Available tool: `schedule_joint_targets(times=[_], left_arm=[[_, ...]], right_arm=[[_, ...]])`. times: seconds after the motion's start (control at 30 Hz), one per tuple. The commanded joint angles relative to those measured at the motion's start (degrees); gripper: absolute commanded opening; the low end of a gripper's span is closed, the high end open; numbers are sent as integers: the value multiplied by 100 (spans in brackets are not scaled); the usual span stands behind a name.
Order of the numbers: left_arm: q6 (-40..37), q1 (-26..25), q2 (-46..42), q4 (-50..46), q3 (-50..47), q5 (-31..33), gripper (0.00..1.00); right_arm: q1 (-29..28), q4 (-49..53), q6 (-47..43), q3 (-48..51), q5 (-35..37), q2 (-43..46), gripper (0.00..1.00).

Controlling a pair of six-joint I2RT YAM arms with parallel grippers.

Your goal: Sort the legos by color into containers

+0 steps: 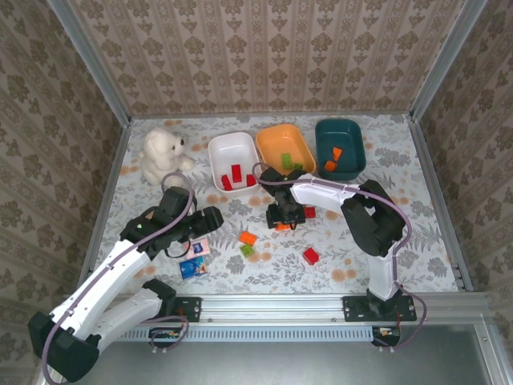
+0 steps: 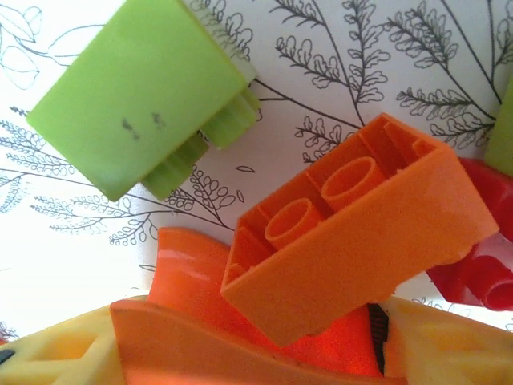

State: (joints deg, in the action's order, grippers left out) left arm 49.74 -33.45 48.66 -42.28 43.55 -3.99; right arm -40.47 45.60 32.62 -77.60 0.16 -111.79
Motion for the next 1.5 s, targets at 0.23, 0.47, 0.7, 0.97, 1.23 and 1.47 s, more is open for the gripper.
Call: schedule_joint_targets(times=[0.23,0.47,0.7,0.97,1.23,1.47], left_arm=[[-84,-369,330,288,360,86,80],[-578,-921,1596,812,1165,93,80],[-864,-1127,2575,1101,1951,-32,80],[-900,-1221,2835,1156,2159,-36,80],[-911,-1220,2649,1016,2046,81,80],[-980,-1192,2519,784,2067,153,80]], right_arm=[[612,1214,-58,-506,611,2111,53],[2262,756,316,-984,632,1833,51],[3239,142,2070,-1690,671,665,48],[3590,919,3496,-3132,1141,-689,48],[3711,897,4884,-3151,874,-1271,49],[3722,1094,5815,-3394,677,-1727,59]])
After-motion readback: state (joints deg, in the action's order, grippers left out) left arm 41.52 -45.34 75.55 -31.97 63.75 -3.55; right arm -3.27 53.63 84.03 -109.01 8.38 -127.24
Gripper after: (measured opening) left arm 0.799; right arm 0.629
